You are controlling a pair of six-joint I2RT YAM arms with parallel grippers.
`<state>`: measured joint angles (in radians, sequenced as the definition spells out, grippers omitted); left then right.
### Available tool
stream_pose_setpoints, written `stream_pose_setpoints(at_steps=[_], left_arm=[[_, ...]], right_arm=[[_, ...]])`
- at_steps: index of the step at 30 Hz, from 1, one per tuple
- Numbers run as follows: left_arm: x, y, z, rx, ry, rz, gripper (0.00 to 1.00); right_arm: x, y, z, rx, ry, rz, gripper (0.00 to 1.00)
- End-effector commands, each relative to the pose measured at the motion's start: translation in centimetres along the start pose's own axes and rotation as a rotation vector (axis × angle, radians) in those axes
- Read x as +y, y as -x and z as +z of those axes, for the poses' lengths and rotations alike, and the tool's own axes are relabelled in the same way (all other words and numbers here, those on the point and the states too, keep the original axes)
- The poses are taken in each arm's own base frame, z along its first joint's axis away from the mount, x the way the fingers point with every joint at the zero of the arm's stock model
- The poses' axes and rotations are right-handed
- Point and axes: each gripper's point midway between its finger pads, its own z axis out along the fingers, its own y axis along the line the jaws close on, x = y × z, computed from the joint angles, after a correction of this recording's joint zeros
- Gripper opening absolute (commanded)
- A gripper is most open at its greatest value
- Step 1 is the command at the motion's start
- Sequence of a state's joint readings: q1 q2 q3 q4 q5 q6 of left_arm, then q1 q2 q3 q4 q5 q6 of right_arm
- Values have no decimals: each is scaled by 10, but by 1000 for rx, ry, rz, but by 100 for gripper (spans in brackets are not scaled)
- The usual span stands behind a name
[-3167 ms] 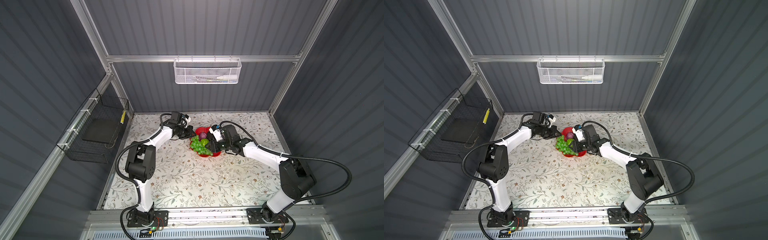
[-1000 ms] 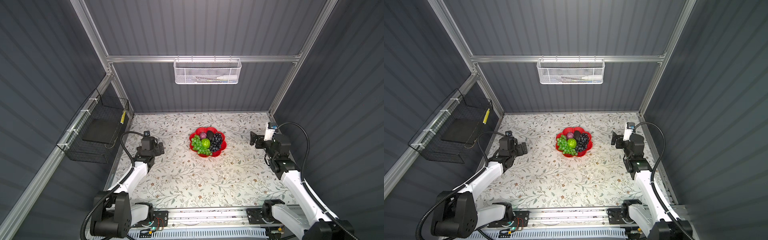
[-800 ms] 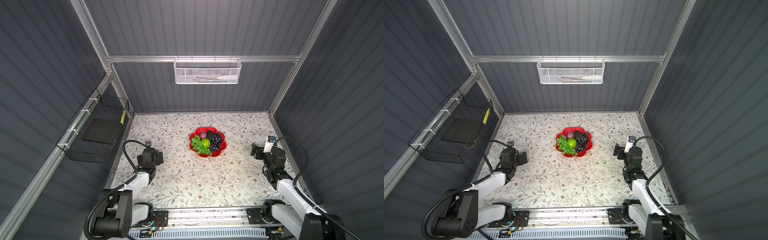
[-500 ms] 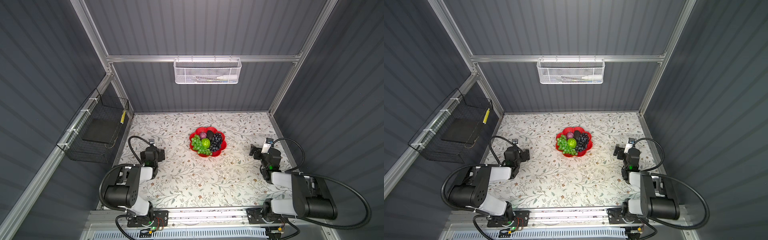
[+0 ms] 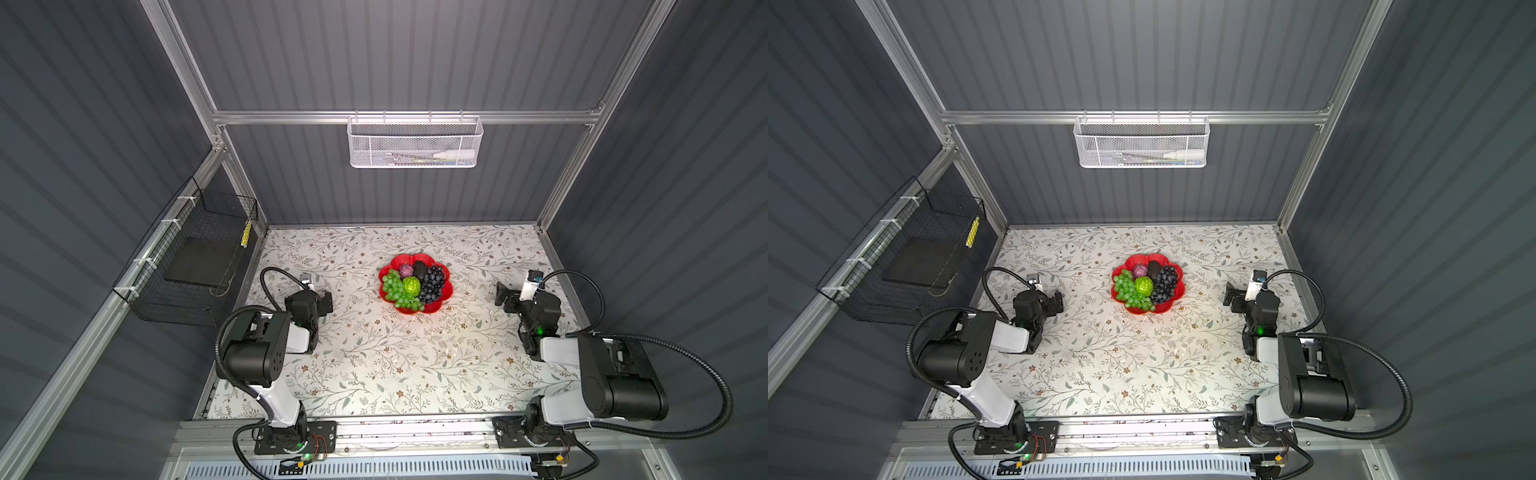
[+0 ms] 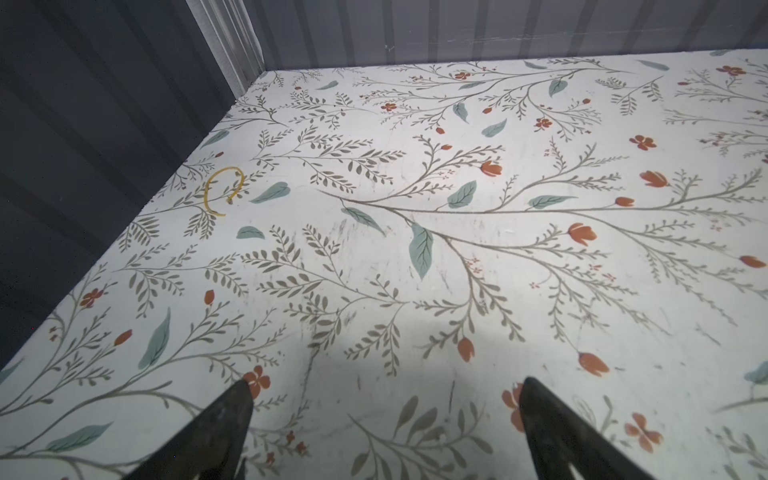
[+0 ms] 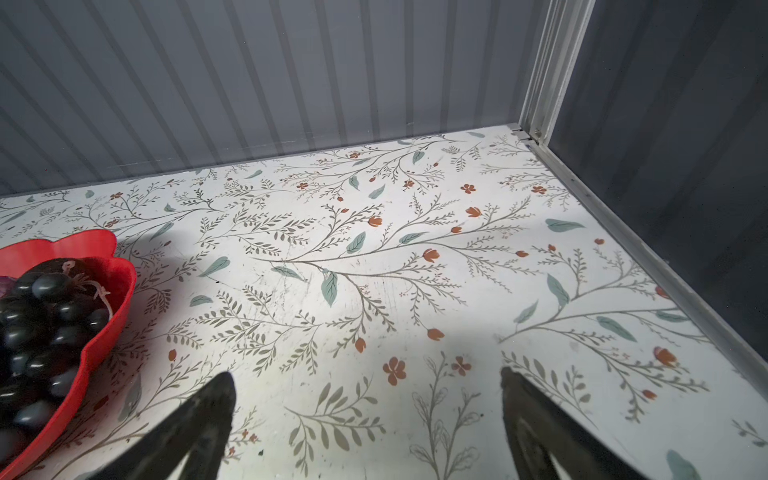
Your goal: Place and organize the fake fruits in the fruit bowl
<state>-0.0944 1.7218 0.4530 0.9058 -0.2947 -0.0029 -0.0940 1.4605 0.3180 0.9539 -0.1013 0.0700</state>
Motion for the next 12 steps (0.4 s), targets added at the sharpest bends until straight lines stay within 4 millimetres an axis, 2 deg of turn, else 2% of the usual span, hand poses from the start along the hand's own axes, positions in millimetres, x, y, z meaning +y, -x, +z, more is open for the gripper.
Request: stream_pose_setpoints(at_steps=[1,12], left_arm=[[4,14,1,-53,9,-10,100],[3,14,1,-50,8,-10,100]], right_arm=[[0,9,1,-25,5,-8,99],[1,8,2,-21,8,-10,99]])
